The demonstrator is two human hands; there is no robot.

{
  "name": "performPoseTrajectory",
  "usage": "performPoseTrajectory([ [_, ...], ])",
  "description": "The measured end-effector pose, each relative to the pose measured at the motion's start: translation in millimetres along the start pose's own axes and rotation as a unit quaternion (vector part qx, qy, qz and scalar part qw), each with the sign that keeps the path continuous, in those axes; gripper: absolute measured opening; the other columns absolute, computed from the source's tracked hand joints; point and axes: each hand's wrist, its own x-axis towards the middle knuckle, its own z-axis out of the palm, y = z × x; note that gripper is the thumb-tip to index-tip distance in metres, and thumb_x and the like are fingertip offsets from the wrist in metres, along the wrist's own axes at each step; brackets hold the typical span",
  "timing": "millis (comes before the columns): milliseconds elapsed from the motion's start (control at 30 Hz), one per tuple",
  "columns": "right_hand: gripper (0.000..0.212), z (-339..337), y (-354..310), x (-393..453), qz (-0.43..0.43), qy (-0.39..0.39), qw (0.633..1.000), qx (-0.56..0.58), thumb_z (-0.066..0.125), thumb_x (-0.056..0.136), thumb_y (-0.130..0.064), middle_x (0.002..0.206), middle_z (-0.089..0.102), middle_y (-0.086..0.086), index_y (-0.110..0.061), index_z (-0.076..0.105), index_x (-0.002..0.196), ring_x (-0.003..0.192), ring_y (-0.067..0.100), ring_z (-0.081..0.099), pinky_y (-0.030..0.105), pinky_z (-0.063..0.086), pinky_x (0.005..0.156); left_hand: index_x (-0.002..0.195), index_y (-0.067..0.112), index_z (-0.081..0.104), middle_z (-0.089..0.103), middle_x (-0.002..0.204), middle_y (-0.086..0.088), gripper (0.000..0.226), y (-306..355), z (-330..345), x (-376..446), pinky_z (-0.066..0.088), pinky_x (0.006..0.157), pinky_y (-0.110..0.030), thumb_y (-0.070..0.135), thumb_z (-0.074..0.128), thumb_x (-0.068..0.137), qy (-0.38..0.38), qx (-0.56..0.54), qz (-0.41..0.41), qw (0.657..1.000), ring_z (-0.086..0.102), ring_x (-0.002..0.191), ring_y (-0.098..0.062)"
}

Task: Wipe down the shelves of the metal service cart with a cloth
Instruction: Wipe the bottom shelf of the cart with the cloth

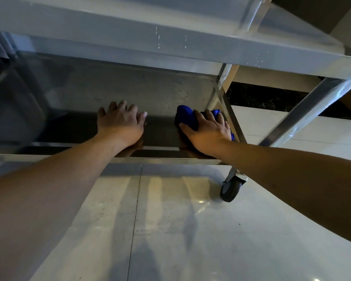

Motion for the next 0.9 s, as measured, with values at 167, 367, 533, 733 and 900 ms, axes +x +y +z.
performPoseTrajectory([
  [167,0.071,-3,-1,37,0.029,0.013,0.999,0.021,0.030,0.090,-0.079,0.156,0.036,0.004,-0.038,0.035,0.148,0.145,0.039,0.021,0.061,0.017,0.115,0.144,0.026,0.036,0.036,0.154,-0.007,0.059,45,-2,9,0.025,0.113,-0.054,0.060,0.026,0.098,0.034,-0.043,0.066,0.996,0.032,0.141,-0.031],
  [367,0.068,-11,9,98,0.030,0.016,0.999,0.022,0.035,0.092,-0.075,0.143,0.046,0.010,-0.031,0.041,0.145,0.138,0.042,0.031,0.059,0.026,0.111,0.139,0.028,0.041,0.044,0.147,-0.005,0.054,81,22,5,0.024,0.114,-0.053,0.058,0.025,0.097,0.023,-0.048,0.102,0.993,0.037,0.137,-0.029],
  [533,0.069,-18,26,150,0.038,0.008,0.999,0.022,0.033,0.092,-0.075,0.140,0.049,0.010,-0.032,0.040,0.145,0.135,0.040,0.035,0.056,0.032,0.108,0.122,0.025,0.049,0.054,0.130,-0.004,0.050,78,22,2,0.033,0.110,-0.051,0.058,0.021,0.096,0.045,-0.055,0.106,0.992,0.047,0.125,-0.029],
  [733,0.072,-21,12,186,0.127,0.020,0.988,0.081,0.027,0.094,-0.073,0.155,0.037,0.013,-0.027,0.036,0.149,0.146,0.040,0.019,0.055,0.021,0.113,0.122,0.025,0.055,0.058,0.128,-0.002,0.043,80,20,1,0.030,0.114,-0.048,0.050,0.028,0.099,0.062,-0.088,0.092,0.990,0.050,0.124,-0.026],
  [900,0.059,-21,-4,186,0.140,0.047,0.980,0.134,0.040,0.096,-0.058,0.153,0.037,0.016,-0.022,0.040,0.142,0.144,0.044,0.020,0.060,0.017,0.115,0.124,0.023,0.058,0.063,0.120,0.003,0.029,71,14,3,0.039,0.105,-0.036,0.034,0.047,0.099,0.125,-0.231,0.067,0.963,0.056,0.115,-0.018],
])
